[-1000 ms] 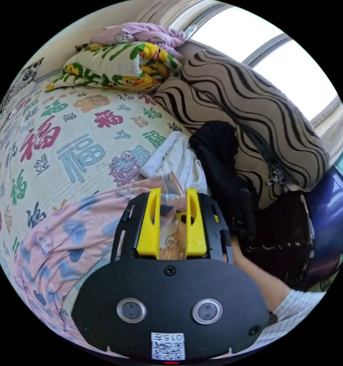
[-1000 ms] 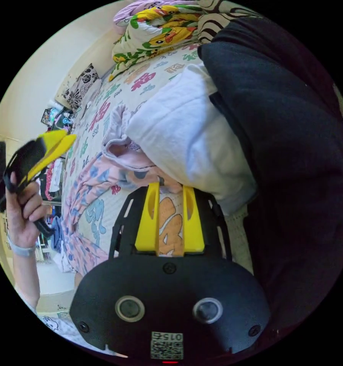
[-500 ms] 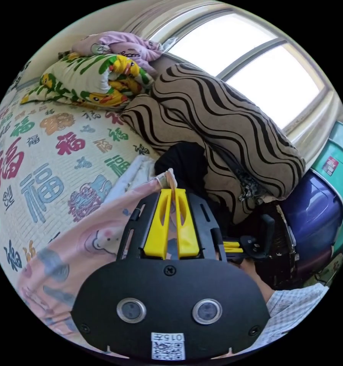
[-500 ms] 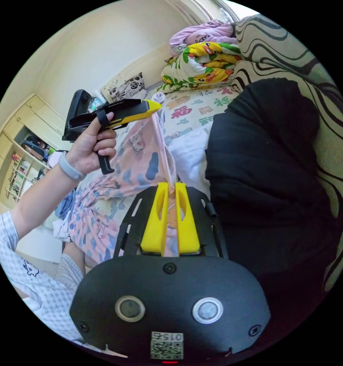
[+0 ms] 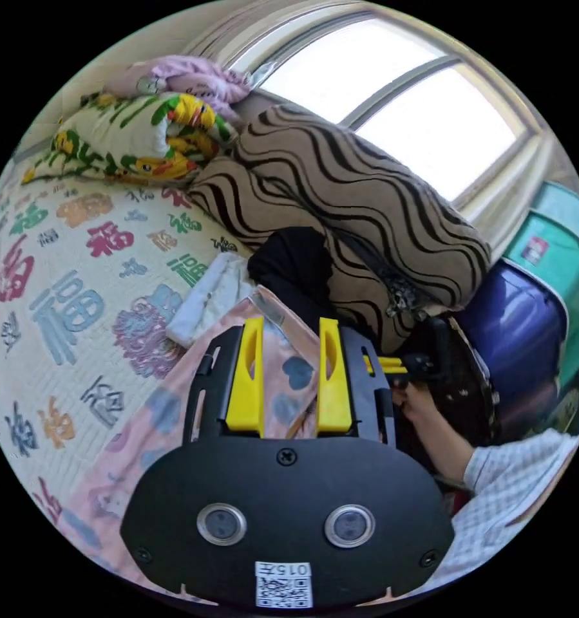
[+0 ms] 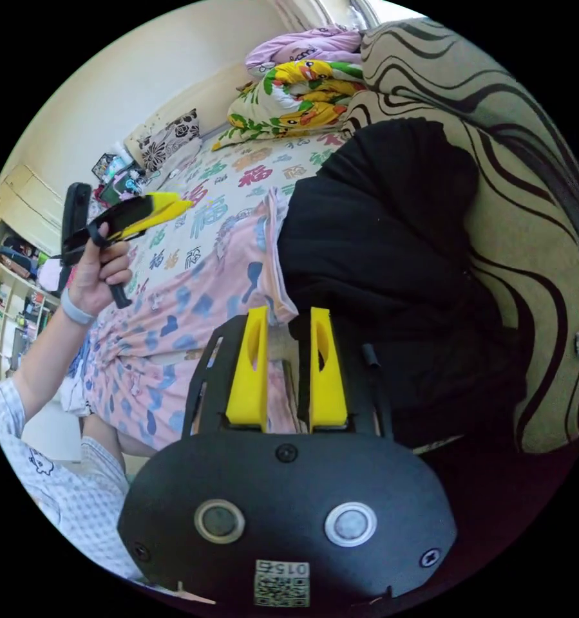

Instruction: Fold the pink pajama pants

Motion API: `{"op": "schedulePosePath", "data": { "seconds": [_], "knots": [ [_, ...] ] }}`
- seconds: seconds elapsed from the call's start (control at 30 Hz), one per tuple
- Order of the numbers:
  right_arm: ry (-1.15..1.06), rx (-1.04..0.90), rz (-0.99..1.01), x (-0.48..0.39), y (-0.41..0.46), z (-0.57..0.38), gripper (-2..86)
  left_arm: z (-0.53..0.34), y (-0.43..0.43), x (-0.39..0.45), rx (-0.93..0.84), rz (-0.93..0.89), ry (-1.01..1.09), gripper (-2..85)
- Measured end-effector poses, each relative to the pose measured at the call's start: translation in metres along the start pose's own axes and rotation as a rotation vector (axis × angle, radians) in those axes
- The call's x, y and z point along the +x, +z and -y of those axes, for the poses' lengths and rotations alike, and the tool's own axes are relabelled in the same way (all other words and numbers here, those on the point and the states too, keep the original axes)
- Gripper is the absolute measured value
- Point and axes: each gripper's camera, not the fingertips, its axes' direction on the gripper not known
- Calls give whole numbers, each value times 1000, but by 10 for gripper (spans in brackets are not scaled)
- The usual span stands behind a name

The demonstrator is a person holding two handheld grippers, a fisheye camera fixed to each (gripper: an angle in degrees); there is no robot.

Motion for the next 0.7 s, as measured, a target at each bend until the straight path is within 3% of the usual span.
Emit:
{"op": "schedulePosePath", "data": {
  "seconds": [0.1, 0.23, 0.4, 0.57, 0.7],
  "knots": [
    [-33, 19, -170, -19, 6, -15, 109, -46, -90, -1, 47, 144, 51, 121],
    [-68, 25, -229, -42, 23, -41, 106, -154, -213, -36, 33, 350, -214, 115],
    [-85, -39, 41, -72, 67, -64, 93, -306, -296, -44, -103, 662, -591, 114],
    [-282, -254, 283, -166, 146, -84, 100, -416, -318, -37, -219, 721, -879, 121],
    [-526, -400, 335, -257, 199, -111, 108, -444, -327, -30, -139, 735, -965, 131]
  ]
}}
